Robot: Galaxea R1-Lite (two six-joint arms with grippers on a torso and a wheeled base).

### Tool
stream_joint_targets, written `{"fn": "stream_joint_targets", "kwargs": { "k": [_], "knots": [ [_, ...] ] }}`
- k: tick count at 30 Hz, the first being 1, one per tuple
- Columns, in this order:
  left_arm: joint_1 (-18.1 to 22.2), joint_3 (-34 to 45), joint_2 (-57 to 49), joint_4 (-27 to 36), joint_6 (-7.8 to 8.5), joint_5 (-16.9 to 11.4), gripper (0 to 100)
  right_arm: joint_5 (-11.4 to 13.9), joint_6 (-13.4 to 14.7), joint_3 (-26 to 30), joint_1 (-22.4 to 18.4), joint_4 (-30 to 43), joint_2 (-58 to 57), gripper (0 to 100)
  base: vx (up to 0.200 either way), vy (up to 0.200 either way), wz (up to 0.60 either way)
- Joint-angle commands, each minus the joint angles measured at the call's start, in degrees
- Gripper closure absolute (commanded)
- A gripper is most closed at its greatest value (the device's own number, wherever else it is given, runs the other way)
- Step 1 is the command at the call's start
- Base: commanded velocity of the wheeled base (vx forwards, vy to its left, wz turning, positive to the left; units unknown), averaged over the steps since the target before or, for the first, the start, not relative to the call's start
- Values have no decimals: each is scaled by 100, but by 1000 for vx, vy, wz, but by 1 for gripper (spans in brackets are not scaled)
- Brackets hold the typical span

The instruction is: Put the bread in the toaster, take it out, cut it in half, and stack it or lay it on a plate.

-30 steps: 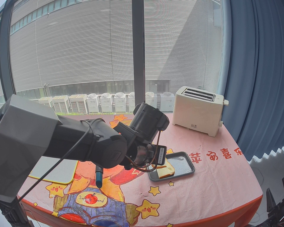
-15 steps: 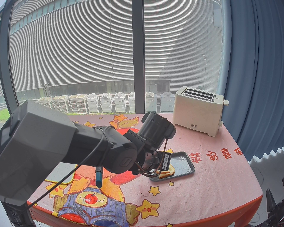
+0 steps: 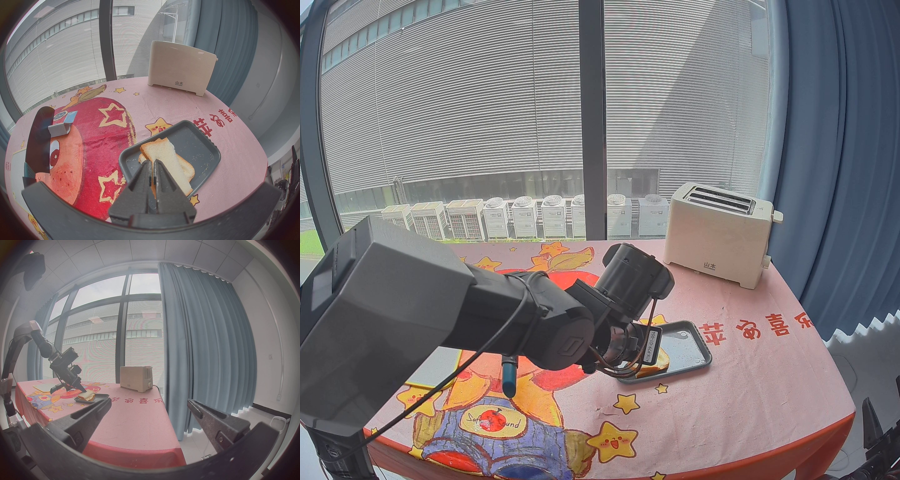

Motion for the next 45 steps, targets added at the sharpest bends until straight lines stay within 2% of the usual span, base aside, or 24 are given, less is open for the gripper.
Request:
{"fn": "stream_joint_targets", "kwargs": {
  "k": [1,12,13,32,36,45],
  "knots": [
    [1,1,-4,2,2,8,100,0,2,101,1,-1,-93,0,0,0,0],
    [9,1,5,2,2,17,100,0,2,101,1,-1,-93,0,0,0,0],
    [9,1,5,2,2,17,0,0,2,101,1,-1,-93,0,0,0,0],
    [80,19,-74,10,19,35,0,0,2,101,1,-1,-93,0,0,0,0],
    [273,19,-83,19,63,44,0,0,2,101,1,-1,-93,0,0,0,0],
    [396,19,-83,28,81,114,0,0,2,101,1,-1,-93,0,0,0,0]
  ]
}}
